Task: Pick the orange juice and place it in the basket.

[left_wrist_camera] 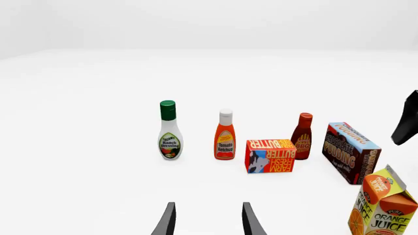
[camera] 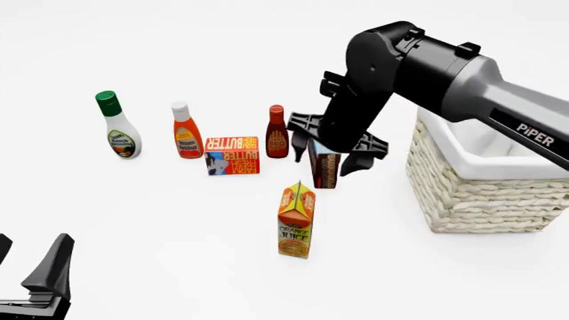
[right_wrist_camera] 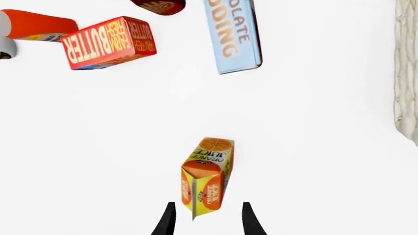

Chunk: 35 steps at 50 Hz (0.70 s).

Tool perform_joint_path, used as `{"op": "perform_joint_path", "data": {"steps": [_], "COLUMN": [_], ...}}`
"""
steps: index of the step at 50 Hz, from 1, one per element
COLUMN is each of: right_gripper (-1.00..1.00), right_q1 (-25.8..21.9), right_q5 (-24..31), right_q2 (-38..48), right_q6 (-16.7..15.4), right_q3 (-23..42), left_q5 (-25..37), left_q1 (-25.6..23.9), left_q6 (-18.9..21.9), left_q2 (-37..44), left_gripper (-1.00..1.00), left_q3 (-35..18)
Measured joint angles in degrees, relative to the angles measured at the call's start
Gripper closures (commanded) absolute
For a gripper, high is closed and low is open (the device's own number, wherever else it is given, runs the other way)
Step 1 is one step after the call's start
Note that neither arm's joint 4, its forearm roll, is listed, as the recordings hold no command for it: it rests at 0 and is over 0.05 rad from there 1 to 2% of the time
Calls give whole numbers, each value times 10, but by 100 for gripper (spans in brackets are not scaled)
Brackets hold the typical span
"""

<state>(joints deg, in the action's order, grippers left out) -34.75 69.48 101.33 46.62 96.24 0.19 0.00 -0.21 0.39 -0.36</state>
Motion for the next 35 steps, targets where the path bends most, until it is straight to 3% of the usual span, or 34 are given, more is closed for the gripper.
{"op": "perform_joint_path", "data": {"steps": [35], "right_gripper": [-100], "right_q1": [-32], "right_q5": [3], "right_q2": [21], "right_q6": [7], "right_q3": [-7], "left_q5": [0], "left_q1": [0], "left_q6": [0], "left_q2": [0], "left_gripper": [-100], "left_q3": [0]}}
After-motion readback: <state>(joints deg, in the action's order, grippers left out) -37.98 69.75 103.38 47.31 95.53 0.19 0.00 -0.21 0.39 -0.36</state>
